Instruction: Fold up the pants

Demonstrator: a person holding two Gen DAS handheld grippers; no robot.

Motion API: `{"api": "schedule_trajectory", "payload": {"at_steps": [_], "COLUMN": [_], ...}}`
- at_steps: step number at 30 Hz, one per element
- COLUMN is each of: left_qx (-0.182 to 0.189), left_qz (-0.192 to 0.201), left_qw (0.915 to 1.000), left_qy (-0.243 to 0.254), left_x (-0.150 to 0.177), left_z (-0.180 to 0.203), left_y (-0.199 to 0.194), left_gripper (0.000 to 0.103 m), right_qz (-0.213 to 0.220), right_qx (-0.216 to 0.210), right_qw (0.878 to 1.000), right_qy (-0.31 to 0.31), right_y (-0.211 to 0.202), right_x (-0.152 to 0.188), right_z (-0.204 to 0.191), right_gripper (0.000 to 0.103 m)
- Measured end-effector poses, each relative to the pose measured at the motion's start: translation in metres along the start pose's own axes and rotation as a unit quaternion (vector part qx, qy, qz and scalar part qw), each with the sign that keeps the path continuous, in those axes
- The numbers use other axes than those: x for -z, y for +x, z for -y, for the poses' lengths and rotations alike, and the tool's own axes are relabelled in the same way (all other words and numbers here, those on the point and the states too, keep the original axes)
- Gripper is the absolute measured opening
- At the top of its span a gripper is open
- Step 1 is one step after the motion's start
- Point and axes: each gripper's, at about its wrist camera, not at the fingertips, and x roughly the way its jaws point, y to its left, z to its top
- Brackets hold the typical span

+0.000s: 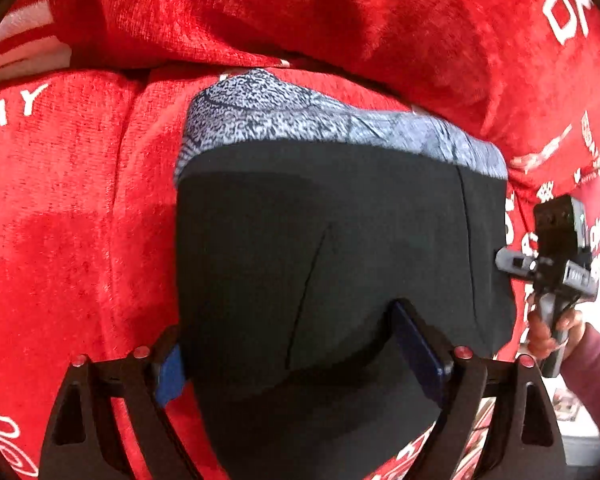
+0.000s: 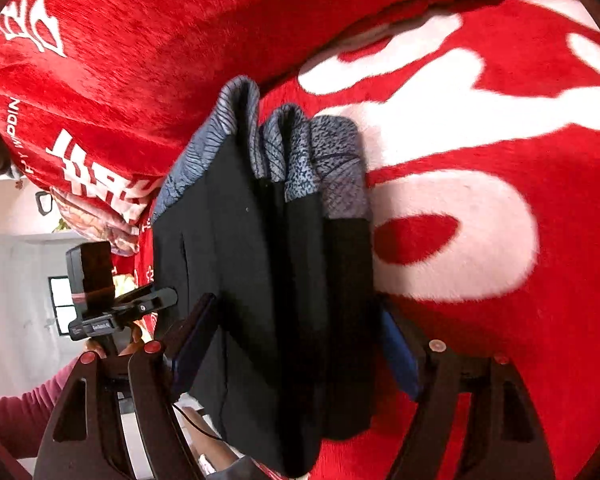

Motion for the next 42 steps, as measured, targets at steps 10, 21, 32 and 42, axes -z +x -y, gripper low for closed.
{"api": "schedule_trajectory", "payload": {"at_steps": [10, 21, 32, 42], "left_qx": [-0.011, -0.021, -0.145, -0.261], "left_qz": [0.054, 0.05, 0.027, 0.015], "left_qw": [0.9985, 0.9984, 0.9889, 0.9651], "left_qy": [0.0, 0.013, -0.018, -0.003], "left_x": [0.015, 0.084, 0.12, 0.142], "left_z": [0.028, 0.027, -0.006, 0.034], "left_y": [-0.039, -0.101, -0.066, -0.108], "left_gripper": [0.054, 0.054, 0.082, 0.082], "right_qz": [0.017, 0.016, 0.013, 0.047], "right_qx": [0.004, -0.047, 0.059, 0.193], "right_qw": [0.999, 0.998, 0.997, 0.979], "right_qy": [0.03, 0.031, 0.052, 0.042], "right_y": [-0.01, -0.028, 0.002, -0.065], "right_x": [0.005, 0.083, 0.122, 0.13], "right_z": [-0.03, -0.07, -0.042, -0.087], "right_gripper": [0.046, 0.045, 0.057, 0.069]}}
